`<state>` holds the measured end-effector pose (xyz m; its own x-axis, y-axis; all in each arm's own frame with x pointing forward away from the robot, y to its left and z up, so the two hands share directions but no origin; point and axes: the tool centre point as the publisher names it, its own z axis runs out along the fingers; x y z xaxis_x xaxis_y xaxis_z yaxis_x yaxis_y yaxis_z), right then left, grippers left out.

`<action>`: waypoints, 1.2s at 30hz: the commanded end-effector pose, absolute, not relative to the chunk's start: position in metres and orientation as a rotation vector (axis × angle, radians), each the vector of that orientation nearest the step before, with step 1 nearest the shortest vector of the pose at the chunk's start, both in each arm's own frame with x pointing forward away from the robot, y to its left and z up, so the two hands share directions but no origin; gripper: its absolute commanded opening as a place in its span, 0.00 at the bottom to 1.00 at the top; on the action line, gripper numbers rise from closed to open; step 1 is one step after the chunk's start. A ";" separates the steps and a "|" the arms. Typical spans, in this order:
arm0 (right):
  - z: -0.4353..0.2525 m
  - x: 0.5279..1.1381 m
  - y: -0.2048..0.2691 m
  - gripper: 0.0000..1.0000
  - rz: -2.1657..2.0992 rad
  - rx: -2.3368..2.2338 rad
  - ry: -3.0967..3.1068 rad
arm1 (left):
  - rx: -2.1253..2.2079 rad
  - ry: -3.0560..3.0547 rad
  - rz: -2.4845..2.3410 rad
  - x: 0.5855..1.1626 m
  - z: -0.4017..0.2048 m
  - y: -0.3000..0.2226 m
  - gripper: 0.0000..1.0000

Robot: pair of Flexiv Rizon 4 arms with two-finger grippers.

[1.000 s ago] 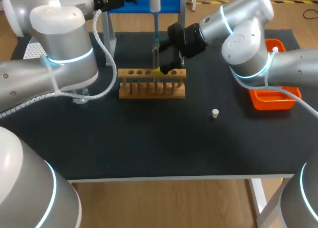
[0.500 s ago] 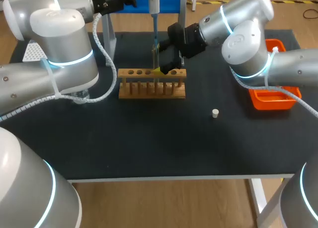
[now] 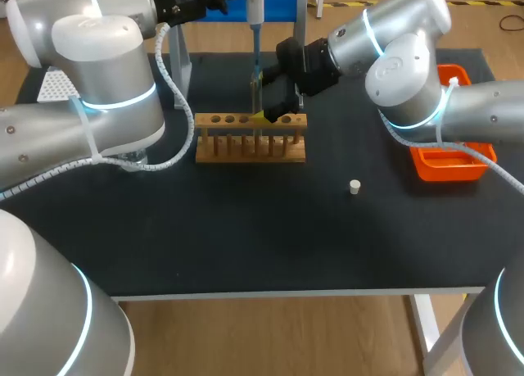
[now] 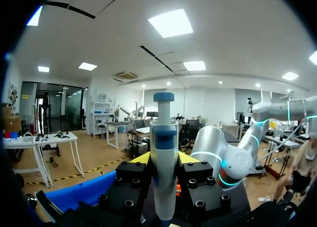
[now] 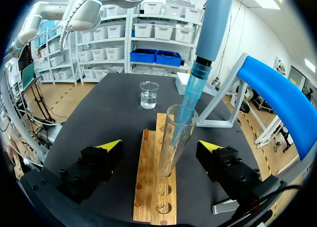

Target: Invert the test tube, pick up the pipette, mount the tip to pipette, aspirate from beaker and dispense into the tube, eject the tip, return the pipette, and cap with the stopper.

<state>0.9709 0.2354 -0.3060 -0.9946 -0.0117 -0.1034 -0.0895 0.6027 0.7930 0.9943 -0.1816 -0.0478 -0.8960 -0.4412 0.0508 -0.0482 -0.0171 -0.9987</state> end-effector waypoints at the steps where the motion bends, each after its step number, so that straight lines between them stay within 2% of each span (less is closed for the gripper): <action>1: -0.304 0.971 0.234 1.00 1.356 -0.089 2.739 | -0.515 1.977 -1.993 0.995 -0.048 -0.183 0.00; 36: -0.304 0.971 0.234 1.00 1.356 -0.089 2.739 | -0.381 1.948 -1.959 0.983 -0.050 -0.185 0.00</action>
<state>0.9709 0.2354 -0.3060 -0.9946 -0.0117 -0.1035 -0.0896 0.6027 0.7930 0.9853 -0.1851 -0.0490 -0.9033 -0.4255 -0.0547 0.0572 0.0068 -0.9983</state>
